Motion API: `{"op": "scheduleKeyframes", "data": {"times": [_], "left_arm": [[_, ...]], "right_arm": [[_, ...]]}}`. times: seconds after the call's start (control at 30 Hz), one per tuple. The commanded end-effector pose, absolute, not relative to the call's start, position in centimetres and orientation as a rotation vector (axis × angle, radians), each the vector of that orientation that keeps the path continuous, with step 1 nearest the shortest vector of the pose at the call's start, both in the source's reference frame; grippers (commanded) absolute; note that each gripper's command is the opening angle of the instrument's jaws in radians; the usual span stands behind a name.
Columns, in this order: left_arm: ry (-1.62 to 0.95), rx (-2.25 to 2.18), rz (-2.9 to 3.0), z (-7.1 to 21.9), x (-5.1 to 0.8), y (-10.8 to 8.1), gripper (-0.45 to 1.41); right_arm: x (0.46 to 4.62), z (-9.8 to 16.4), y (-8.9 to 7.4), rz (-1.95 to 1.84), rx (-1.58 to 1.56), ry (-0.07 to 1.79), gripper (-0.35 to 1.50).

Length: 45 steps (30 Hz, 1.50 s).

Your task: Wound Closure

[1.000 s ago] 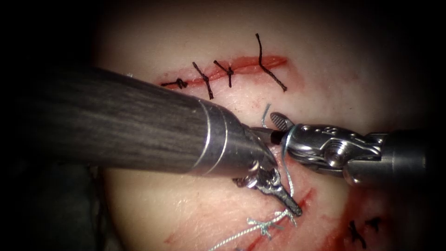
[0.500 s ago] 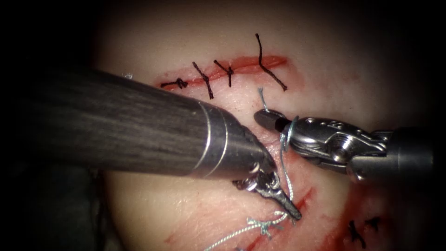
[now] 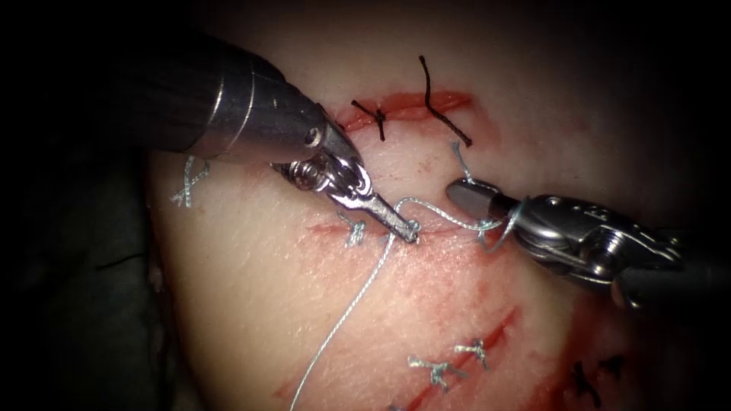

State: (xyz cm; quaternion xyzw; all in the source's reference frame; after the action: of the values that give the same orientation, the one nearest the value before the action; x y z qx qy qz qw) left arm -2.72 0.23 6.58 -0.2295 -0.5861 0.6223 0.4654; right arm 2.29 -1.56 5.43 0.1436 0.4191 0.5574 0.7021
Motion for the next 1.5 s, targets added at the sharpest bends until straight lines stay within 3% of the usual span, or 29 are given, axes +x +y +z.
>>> {"op": "scheduleKeyframes", "data": {"times": [0.03, 0.4, 0.43, 0.5, 0.53, 0.57, 0.7, 0.87, 1.03, 1.07, 1.13, 1.17, 1.23, 1.5], "left_arm": [[-1.442, -0.563, 1.528, 6.6, -2.79, 0.2, -0.45], [-1.503, -0.512, 1.549, 6.6, -2.95, -0.1, -0.45], [-1.54, -0.5, 1.53, 6.6, -3.0, -0.2, -0.45], [-1.584, -0.487, 1.512, 6.6, -3.07, -0.3, -0.45], [-1.602, -0.486, 1.503, 6.5, -3.09, -0.4, -0.45], [-1.643, -0.469, 1.475, 6.4, -3.17, -0.5, -0.45], [-1.718, -0.454, 1.457, 6.4, -3.38, -0.9, -0.45], [-1.76, -0.426, 1.472, 6.4, -3.52, -0.9, -0.45], [-1.756, -0.418, 1.458, 6.4, -3.49, -0.9, -0.45], [-1.754, -0.42, 1.458, 6.5, -3.48, -0.9, -0.45], [-1.746, -0.422, 1.449, 6.5, -3.47, -0.9, -0.45], [-1.745, -0.424, 1.448, 6.5, -3.46, -0.9, -0.45], [-1.742, -0.427, 1.446, 6.5, -3.44, -0.9, -0.45], [-1.733, -0.441, 1.429, 6.5, -3.4, -0.8, -0.45]], "right_arm": [[2.4, 5.5, -1.6, 1.239, 0.319, 0.936, -0.35], [2.61, 5.7, -1.7, 1.221, 0.29, 0.9, -0.35], [2.63, 5.8, -1.7, 1.221, 0.287, 0.862, 0.02], [2.64, 5.8, -1.7, 1.224, 0.286, 0.836, 0.46], [2.64, 5.7, -1.7, 1.225, 0.287, 0.829, 0.59], [2.65, 5.7, -1.7, 1.228, 0.288, 0.815, 0.93], [2.63, 5.7, -1.6, 1.234, 0.295, 0.806, 1.18], [2.59, 5.5, -1.5, 1.241, 0.308, 0.789, 1.25], [2.63, 5.4, -1.4, 1.237, 0.317, 0.753, 1.21], [2.64, 5.4, -1.4, 1.238, 0.319, 0.74, 1.08], [2.64, 5.4, -1.4, 1.234, 0.332, 0.74, 0.52], [2.64, 5.4, -1.4, 1.227, 0.347, 0.741, 0.1], [2.63, 5.4, -1.4, 1.212, 0.361, 0.743, -0.35], [2.53, 5.4, -1.5, 1.217, 0.379, 0.638, -0.35]]}}
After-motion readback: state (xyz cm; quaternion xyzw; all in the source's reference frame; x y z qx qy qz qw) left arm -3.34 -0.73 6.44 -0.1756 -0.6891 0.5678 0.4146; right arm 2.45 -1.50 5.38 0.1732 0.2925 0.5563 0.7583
